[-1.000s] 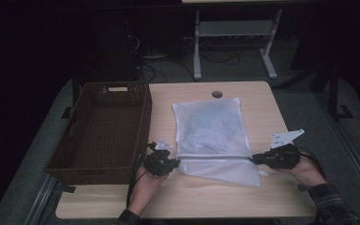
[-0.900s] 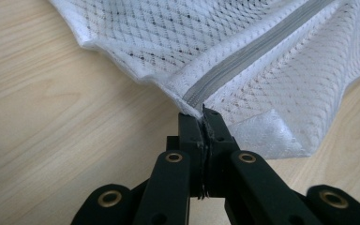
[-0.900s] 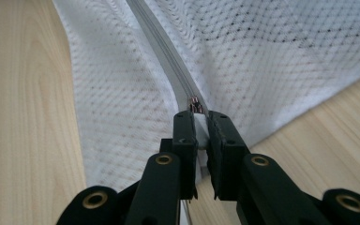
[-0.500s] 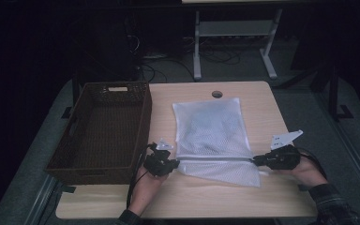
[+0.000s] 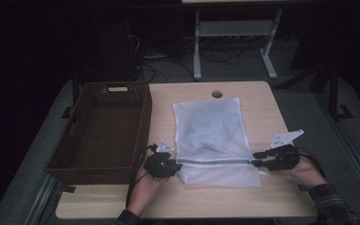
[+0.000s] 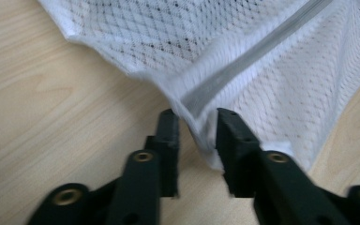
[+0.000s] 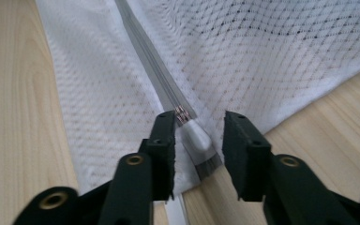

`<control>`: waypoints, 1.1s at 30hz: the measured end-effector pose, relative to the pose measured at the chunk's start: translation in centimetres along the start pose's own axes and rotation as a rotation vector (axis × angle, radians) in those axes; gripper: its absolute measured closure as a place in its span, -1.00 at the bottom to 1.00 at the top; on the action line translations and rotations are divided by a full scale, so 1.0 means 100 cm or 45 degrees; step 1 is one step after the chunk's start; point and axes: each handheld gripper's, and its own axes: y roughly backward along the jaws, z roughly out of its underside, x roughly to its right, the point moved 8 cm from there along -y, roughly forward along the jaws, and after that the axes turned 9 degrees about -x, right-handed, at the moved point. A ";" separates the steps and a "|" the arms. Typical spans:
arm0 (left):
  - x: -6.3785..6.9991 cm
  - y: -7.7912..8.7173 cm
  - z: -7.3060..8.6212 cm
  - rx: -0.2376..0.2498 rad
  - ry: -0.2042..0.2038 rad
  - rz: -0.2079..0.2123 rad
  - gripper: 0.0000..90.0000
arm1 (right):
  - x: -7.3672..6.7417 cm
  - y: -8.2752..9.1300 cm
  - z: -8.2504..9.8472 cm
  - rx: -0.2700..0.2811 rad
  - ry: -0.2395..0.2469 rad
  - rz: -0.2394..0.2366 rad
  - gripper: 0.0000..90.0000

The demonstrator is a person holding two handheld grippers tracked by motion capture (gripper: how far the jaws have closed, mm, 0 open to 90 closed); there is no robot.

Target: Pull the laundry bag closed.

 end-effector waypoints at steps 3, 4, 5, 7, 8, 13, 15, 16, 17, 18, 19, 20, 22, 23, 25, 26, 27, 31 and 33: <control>0.003 0.003 -0.003 0.016 -0.023 -0.004 0.25 | -0.004 0.000 -0.003 0.016 -0.008 -0.008 0.18; 0.003 0.004 -0.003 0.019 -0.031 -0.008 0.19 | -0.005 0.001 -0.004 0.021 -0.009 -0.008 0.13; 0.004 0.006 -0.004 0.029 -0.037 -0.007 0.13 | -0.006 0.001 -0.005 0.025 -0.015 -0.003 0.06; 0.005 0.011 -0.006 0.048 -0.048 -0.014 0.00 | -0.006 0.001 -0.006 0.037 -0.023 0.011 -0.06; 0.005 0.013 -0.007 0.059 -0.050 -0.016 -0.06 | -0.006 0.002 -0.007 0.045 -0.027 0.017 -0.12; 0.006 0.017 -0.010 0.083 -0.101 0.001 -0.34 | -0.005 0.008 -0.008 0.082 -0.066 0.063 -0.36; 0.007 0.016 -0.011 0.077 -0.129 0.006 -0.42 | -0.004 0.010 -0.009 0.091 -0.084 0.085 -0.44; 0.008 0.016 -0.012 0.075 -0.153 0.009 -0.46 | -0.003 0.011 -0.009 0.095 -0.090 0.101 -0.46; 0.009 0.016 -0.012 0.078 -0.162 0.009 -0.50 | -0.004 0.012 -0.009 0.099 -0.093 0.114 -0.46; 0.010 0.016 -0.013 0.081 -0.173 0.011 -0.51 | -0.004 0.012 -0.009 0.103 -0.095 0.123 -0.47; 0.010 0.016 -0.013 0.078 -0.183 0.009 -0.53 | -0.004 0.013 -0.008 0.107 -0.098 0.133 -0.49; 0.010 0.015 -0.013 0.077 -0.193 0.006 -0.56 | -0.004 0.014 -0.008 0.108 -0.106 0.144 -0.50; 0.011 0.016 -0.014 0.082 -0.203 0.005 -0.59 | -0.005 0.015 -0.007 0.109 -0.114 0.155 -0.50; 0.011 0.016 -0.013 0.079 -0.207 0.007 -0.59 | -0.005 0.015 -0.007 0.109 -0.113 0.163 -0.50; 0.011 0.016 -0.013 0.076 -0.222 0.008 -0.61 | -0.005 0.016 -0.006 0.107 -0.117 0.181 -0.51; 0.011 0.016 -0.012 0.075 -0.227 0.007 -0.61 | -0.005 0.017 -0.006 0.108 -0.121 0.191 -0.51; 0.011 0.016 -0.012 0.075 -0.235 0.008 -0.62 | -0.005 0.017 -0.005 0.112 -0.126 0.197 -0.52; 0.010 0.016 -0.011 0.082 -0.256 -0.001 -0.65 | -0.007 0.020 -0.003 0.129 -0.152 0.222 -0.56; 0.011 0.016 -0.011 0.087 -0.268 0.004 -0.65 | -0.008 0.021 0.000 0.136 -0.169 0.237 -0.58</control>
